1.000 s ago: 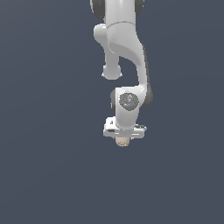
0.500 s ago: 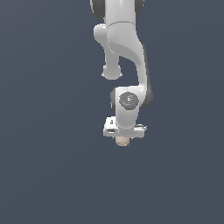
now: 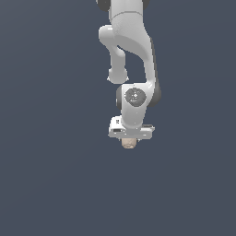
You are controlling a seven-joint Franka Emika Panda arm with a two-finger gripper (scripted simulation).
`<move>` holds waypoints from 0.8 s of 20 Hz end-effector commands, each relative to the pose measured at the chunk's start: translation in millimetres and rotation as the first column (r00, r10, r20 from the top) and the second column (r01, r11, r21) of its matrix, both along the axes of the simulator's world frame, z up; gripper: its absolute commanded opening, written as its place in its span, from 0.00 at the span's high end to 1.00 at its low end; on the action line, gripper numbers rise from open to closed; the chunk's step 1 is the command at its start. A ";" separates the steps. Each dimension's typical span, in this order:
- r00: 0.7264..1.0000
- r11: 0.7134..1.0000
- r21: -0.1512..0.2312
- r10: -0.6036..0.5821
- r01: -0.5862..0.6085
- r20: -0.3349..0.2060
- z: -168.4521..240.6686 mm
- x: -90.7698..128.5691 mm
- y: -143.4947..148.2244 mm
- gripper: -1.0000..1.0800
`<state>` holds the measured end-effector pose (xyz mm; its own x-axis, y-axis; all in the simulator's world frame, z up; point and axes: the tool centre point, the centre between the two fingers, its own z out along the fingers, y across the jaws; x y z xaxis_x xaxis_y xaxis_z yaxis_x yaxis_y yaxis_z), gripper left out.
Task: Pick up the object and move it to a goal position.
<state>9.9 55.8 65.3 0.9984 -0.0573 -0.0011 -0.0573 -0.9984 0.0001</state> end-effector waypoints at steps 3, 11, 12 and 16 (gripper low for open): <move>1.000 1.000 0.000 0.000 0.000 0.001 21.1 -17.2 -1.4 1.00; 1.000 1.000 0.000 0.000 0.000 0.001 71.3 -58.8 -4.8 1.00; 1.000 1.000 0.000 0.000 0.000 0.001 77.8 -64.1 -5.3 1.00; 1.000 1.000 0.000 0.000 0.000 0.001 104.0 -85.1 -7.0 1.00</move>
<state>-66.9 49.5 159.3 0.9984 -0.0573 -0.0004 -0.0573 -0.9984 0.0000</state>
